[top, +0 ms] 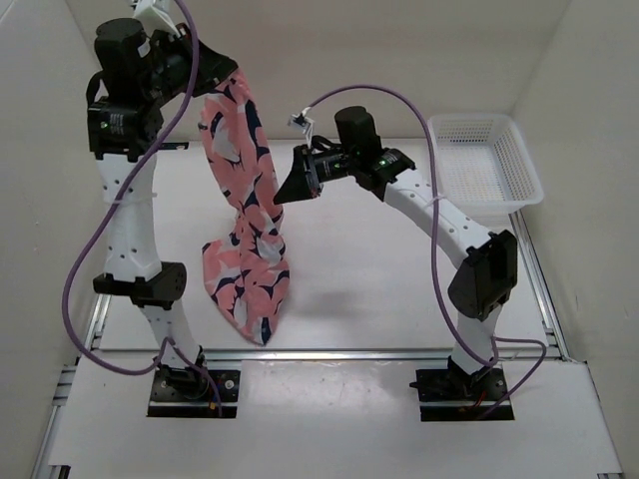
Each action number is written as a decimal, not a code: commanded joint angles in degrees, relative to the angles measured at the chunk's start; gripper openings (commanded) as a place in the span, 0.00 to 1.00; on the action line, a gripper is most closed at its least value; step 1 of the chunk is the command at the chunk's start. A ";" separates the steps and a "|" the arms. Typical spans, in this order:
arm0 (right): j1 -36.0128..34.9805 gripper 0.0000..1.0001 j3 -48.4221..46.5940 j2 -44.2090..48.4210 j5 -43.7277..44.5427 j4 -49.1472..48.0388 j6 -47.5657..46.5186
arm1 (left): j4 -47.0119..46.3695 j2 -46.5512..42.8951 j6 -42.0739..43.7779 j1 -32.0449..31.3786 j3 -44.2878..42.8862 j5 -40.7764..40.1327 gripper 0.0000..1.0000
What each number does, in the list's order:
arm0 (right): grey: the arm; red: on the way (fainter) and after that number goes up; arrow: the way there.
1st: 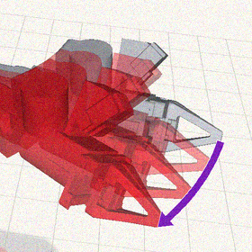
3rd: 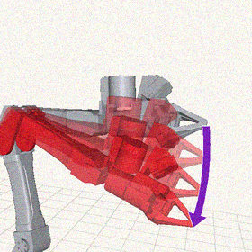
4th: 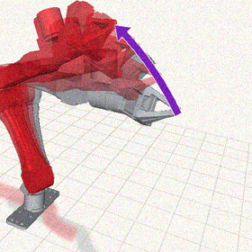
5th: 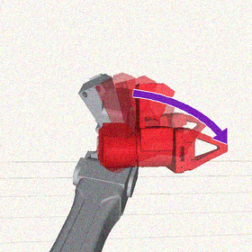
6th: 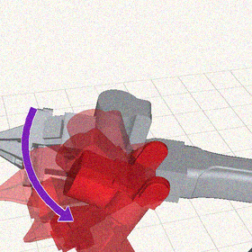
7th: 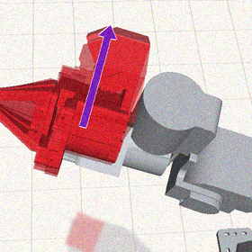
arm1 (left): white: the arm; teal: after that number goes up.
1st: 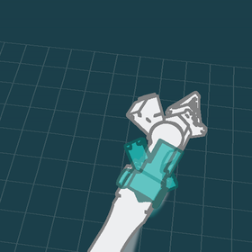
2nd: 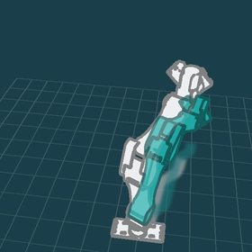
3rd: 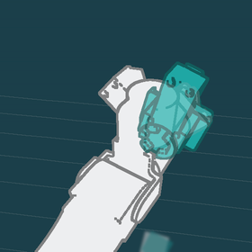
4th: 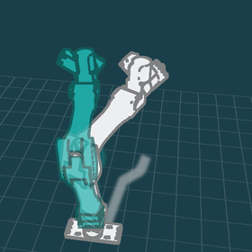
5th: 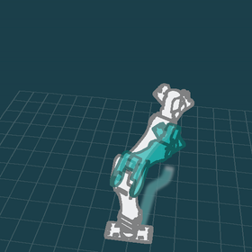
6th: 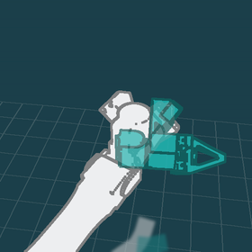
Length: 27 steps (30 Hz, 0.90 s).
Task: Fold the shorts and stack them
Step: Flatten the shorts out
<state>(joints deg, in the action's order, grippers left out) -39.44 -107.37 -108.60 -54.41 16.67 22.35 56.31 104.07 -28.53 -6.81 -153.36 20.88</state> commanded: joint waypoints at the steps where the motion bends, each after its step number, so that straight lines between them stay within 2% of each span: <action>1: 1.03 0.00 2.17 2.59 3.25 1.16 -2.38 | -5.16 4.45 -4.07 -1.01 -5.70 6.35 0.10; 2: 1.03 0.11 2.17 2.60 5.26 3.44 -4.05 | -5.77 4.99 -4.60 -1.71 -5.72 6.36 0.10; 3: 1.03 0.31 2.17 2.08 10.42 6.33 -6.07 | -6.39 5.00 -4.60 -1.72 -5.72 7.06 0.10; 4: 0.42 0.71 2.69 2.07 12.29 10.02 -8.87 | -6.39 5.00 -4.60 -1.72 -5.11 7.06 0.10; 5: 0.42 0.86 3.48 1.46 13.71 10.84 -9.42 | -6.39 4.39 -3.99 -1.72 -3.63 7.06 0.10; 7: 0.42 0.99 6.19 0.84 17.74 10.84 -9.43 | -6.39 3.43 -3.38 -1.72 -2.39 7.06 0.10; 10: -0.64 0.99 5.69 -2.84 21.27 10.84 -10.04 | -6.39 1.67 -2.84 -1.72 -1.24 6.45 0.10; 14: -2.74 0.99 1.30 -10.66 28.46 11.37 -9.52 | -6.39 0.25 -2.84 -1.72 -0.01 6.98 0.10; 15: -2.75 0.97 0.33 -11.80 30.40 11.37 -8.56 | -6.39 -1.22 -2.32 -1.72 0.86 6.98 0.10; 16: -2.75 0.88 -1.24 -13.47 33.99 11.37 -6.90 | -6.39 -1.76 -2.32 -1.72 1.83 6.98 0.10; 17: -2.75 0.46 -2.04 -14.01 34.89 11.37 -6.18 | -6.39 -2.29 -2.32 -1.72 2.71 6.98 0.10; 18: -2.14 0.21 -2.75 -14.01 36.82 11.37 -5.22 | -6.39 -2.99 -1.62 -1.72 2.71 6.98 0.10; 19: -2.13 0.03 -3.80 -13.32 39.27 11.37 -3.90 | -6.39 -3.00 -1.61 -1.72 2.71 6.98 0.10; 20: -0.74 0.00 -4.42 -12.61 41.47 11.37 -3.89 | -6.39 -3.00 -1.61 -1.02 3.24 6.98 0.10; 22: 1.02 0.00 -7.22 -10.33 47.54 11.37 -2.49 | -6.39 -3.00 -1.61 0.21 3.24 7.50 0.10; 27: 7.45 0.00 -16.72 -5.68 50.71 11.37 -2.92 | -6.39 -0.10 -3.54 3.11 -3.43 9.17 0.10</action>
<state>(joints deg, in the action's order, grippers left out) -35.92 -116.99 -122.98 -10.37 30.11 19.14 51.83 104.57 -31.14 -5.58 -153.12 28.12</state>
